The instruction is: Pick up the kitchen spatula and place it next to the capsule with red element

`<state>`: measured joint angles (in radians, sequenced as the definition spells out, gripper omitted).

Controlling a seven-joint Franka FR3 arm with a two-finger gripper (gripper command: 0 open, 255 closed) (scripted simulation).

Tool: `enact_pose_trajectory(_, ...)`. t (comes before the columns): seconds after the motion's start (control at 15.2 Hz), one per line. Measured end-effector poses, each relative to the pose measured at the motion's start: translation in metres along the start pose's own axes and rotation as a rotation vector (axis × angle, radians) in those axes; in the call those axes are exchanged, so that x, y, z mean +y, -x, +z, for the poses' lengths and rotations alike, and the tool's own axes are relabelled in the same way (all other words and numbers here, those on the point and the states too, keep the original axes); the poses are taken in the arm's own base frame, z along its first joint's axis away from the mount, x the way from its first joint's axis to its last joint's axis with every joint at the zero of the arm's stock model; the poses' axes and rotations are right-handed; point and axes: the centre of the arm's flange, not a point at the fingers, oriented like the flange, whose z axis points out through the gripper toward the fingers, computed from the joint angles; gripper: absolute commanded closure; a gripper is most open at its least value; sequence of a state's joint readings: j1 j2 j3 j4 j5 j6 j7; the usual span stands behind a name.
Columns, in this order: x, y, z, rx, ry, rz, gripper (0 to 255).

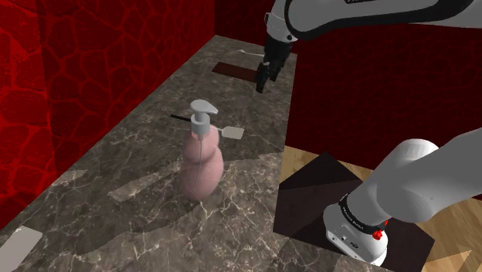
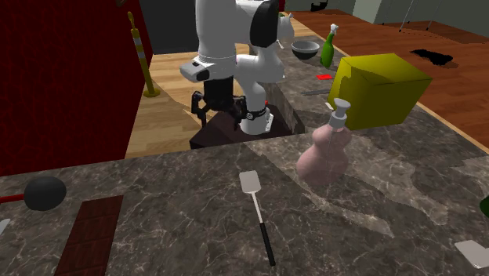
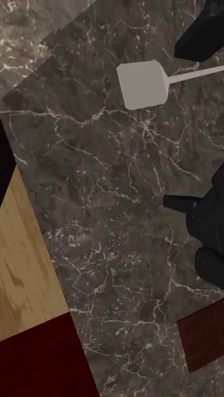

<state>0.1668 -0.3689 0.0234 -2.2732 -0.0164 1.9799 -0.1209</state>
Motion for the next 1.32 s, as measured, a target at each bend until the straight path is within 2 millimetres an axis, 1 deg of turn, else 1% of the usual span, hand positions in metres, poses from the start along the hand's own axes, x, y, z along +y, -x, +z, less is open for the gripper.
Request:
enact_pose_trajectory(0.07, -0.002, -0.007, 0.009, 0.000, -0.003, -0.018, 0)
enact_pose_trajectory(0.13, -0.008, -0.019, 0.020, 0.000, -0.006, -0.036, 0)
enact_pose_trajectory(0.26, -0.025, -0.036, 0.033, 0.000, -0.012, -0.073, 0)
enact_pose_trajectory(0.4, -0.036, -0.052, 0.052, -0.001, -0.018, -0.109, 0)
enact_pose_trajectory(0.53, -0.052, -0.065, 0.065, 0.000, -0.024, -0.146, 0)
enact_pose_trajectory(0.66, -0.064, -0.085, 0.077, 0.000, -0.030, -0.182, 0)
enact_pose_trajectory(0.79, -0.081, -0.096, 0.092, -0.001, -0.037, -0.218, 0)
enact_pose_trajectory(0.86, -0.088, -0.106, 0.099, 0.000, -0.040, -0.237, 0)
enact_pose_trajectory(0.92, -0.096, -0.114, 0.111, -0.001, -0.043, -0.255, 0)
enact_pose_trajectory(1.06, -0.113, -0.126, 0.122, -0.001, -0.049, -0.291, 0)
enact_pose_trajectory(1.12, -0.119, -0.132, 0.132, -0.001, -0.052, -0.309, 0)
enact_pose_trajectory(1.19, -0.124, -0.135, 0.139, -0.001, -0.054, -0.318, 0)
enact_pose_trajectory(1.32, -0.128, -0.139, 0.148, -0.001, -0.055, -0.325, 0)
